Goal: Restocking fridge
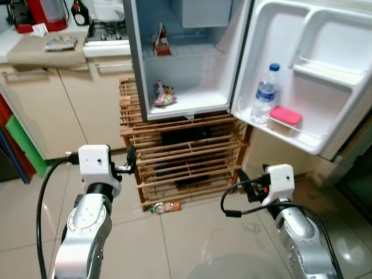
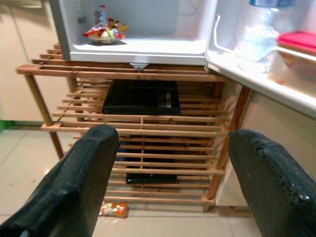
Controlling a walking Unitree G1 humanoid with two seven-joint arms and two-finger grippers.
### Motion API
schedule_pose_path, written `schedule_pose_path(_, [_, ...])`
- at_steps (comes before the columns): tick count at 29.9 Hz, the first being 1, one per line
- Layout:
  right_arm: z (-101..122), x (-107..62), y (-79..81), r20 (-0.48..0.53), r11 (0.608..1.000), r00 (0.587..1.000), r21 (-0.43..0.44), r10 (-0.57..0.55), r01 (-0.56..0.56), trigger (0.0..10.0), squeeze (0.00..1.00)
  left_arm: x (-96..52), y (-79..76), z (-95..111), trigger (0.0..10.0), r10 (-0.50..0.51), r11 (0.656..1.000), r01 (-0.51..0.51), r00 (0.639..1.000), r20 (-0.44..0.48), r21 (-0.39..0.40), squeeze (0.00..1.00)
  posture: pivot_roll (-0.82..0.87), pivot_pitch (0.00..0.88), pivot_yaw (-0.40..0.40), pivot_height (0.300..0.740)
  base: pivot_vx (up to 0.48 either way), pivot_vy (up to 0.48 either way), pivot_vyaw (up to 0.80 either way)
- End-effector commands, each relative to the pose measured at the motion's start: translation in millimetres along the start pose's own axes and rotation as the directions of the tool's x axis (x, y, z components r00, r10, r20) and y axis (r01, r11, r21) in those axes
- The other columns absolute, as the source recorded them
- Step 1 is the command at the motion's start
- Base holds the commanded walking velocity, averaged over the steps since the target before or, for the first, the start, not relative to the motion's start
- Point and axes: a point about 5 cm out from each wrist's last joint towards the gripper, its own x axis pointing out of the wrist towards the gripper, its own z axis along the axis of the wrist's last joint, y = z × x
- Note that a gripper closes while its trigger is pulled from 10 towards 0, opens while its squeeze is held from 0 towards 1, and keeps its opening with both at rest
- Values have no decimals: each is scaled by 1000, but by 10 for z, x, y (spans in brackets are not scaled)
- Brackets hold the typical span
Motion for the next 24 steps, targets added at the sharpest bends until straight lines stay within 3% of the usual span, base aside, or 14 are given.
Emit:
schedule_pose_path(1, [34, -1, -55, 9, 1000, 1000, -6, -13, 13, 10000, 0, 9, -23, 21, 10000, -7, 1000, 7, 1000, 9, 3, 0, -109, 0, 41, 740, -251, -270, 0])
schedule_pose_path(4, [34, -1, -62, 8, 1000, 1000, -10, -14, 14, 10000, 0, 14, -29, 16, 10000, -7, 1000, 7, 1000, 12, -2, 0, -110, 0, 40, 740, 0, -270, 0])
schedule_pose_path(9, [-361, -273, -228, -177, 997, 984, -72, -4, -9, 10000, 0, 154, -51, -102, 10000, 43, 999, -44, 999, -29, -28, 0, -159, 0, 52, 740, 226, -160, 0])
schedule_pose_path(15, [-318, -247, 35, -154, 981, 983, -151, 101, -125, 10000, 0, 194, -78, -88, 10000, 30, 1000, -30, 999, -18, 4, 0, -171, 0, 58, 740, 0, 0, 0])
schedule_pose_path(24, [-322, -241, 30, -137, 987, 988, -130, 75, -93, 10000, 0, 225, -99, -91, 10000, 14, 1000, -14, 1000, -7, -2, 0, -183, 0, 73, 740, 0, 0, 0])
